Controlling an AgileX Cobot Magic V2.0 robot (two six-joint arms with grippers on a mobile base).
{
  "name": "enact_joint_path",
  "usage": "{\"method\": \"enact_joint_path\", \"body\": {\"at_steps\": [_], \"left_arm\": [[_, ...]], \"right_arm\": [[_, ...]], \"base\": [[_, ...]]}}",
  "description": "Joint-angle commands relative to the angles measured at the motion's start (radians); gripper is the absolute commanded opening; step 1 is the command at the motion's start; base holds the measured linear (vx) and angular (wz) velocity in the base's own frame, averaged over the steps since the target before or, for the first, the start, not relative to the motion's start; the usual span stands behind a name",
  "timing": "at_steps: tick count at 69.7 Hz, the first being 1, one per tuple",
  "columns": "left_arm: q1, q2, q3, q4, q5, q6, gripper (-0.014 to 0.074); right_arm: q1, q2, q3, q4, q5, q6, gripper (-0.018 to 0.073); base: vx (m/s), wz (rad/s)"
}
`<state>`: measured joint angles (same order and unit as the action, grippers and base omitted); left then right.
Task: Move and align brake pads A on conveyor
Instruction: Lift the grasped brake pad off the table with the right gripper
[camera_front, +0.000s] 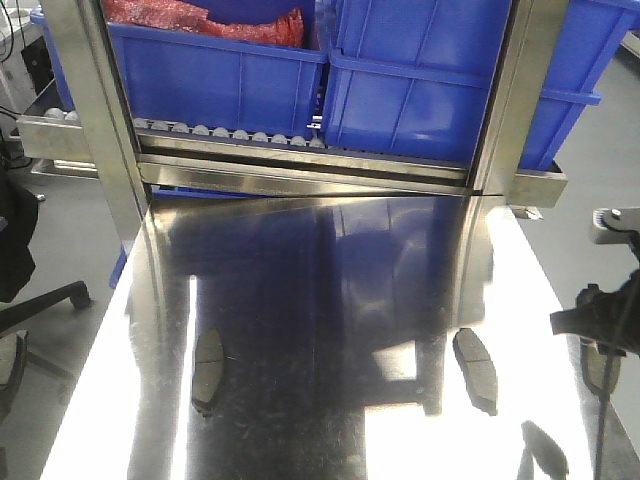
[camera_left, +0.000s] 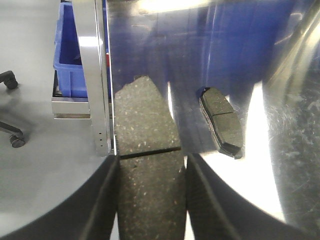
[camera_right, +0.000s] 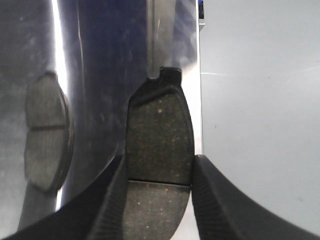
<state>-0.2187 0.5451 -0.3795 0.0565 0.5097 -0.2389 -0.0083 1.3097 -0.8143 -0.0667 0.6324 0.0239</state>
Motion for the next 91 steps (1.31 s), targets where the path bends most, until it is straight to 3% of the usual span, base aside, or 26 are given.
{"method": "enact_joint_path", "body": {"at_steps": [1,45,91], "left_arm": [[-0.005,-0.002,-0.029,0.004,-0.083,-0.003,0.0065],[-0.005,-0.002,-0.029,0.004,-0.083,-0.003,0.0065],[-0.005,-0.002,-0.029,0.004,-0.083,-0.003,0.0065]], "right_arm": [[-0.004,-0.107,0.019,-0.004,-0.075,-0.009,0.0148],[-0.004,-0.632,0.295,-0.004,-0.147,-0.014,0.0148],[-0.004,-0.684,0.303,-0.004,-0.141,-0.014,0.0149]], "base": [[0.0,0.0],[0.0,0.0],[0.0,0.0]]}}
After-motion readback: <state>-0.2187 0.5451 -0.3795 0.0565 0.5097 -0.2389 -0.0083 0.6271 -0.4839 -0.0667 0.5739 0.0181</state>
